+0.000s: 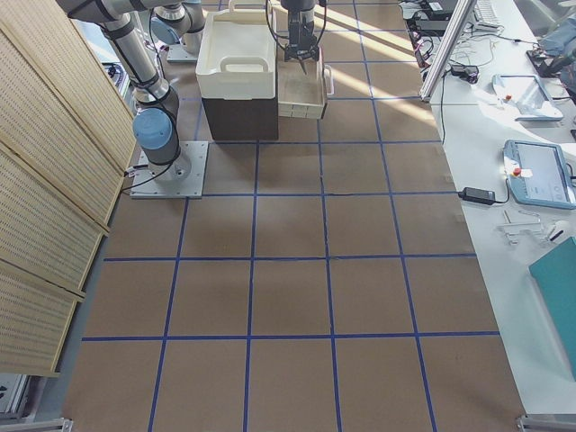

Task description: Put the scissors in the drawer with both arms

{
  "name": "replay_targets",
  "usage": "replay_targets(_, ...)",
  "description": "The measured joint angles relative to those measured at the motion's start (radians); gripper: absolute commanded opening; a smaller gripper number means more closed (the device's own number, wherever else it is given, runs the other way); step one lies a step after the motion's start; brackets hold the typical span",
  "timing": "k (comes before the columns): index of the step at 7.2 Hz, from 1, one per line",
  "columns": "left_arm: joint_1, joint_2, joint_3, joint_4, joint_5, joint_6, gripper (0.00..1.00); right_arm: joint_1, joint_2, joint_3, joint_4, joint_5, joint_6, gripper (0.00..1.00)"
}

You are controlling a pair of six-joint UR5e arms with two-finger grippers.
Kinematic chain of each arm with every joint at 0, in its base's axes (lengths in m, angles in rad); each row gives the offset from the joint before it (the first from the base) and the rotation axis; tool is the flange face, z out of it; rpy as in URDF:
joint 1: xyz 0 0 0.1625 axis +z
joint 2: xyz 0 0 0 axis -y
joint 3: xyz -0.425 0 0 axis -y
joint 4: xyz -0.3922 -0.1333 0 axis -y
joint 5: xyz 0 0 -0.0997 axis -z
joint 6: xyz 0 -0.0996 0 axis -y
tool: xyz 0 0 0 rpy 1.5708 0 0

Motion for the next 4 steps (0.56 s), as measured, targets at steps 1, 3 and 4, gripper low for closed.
replay_targets(1,0.0,-0.006,-0.001,0.004,0.001,0.018,0.1,0.0,0.0,0.0,0.0,-0.001,-0.001,1.0)
replay_targets(3,0.001,-0.019,-0.003,0.021,0.0,0.047,0.74,-0.001,0.0,0.0,0.001,-0.002,-0.002,1.0)
replay_targets(4,0.001,-0.023,-0.003,0.024,-0.001,0.048,0.86,-0.001,0.0,0.0,0.001,-0.003,-0.002,1.0)
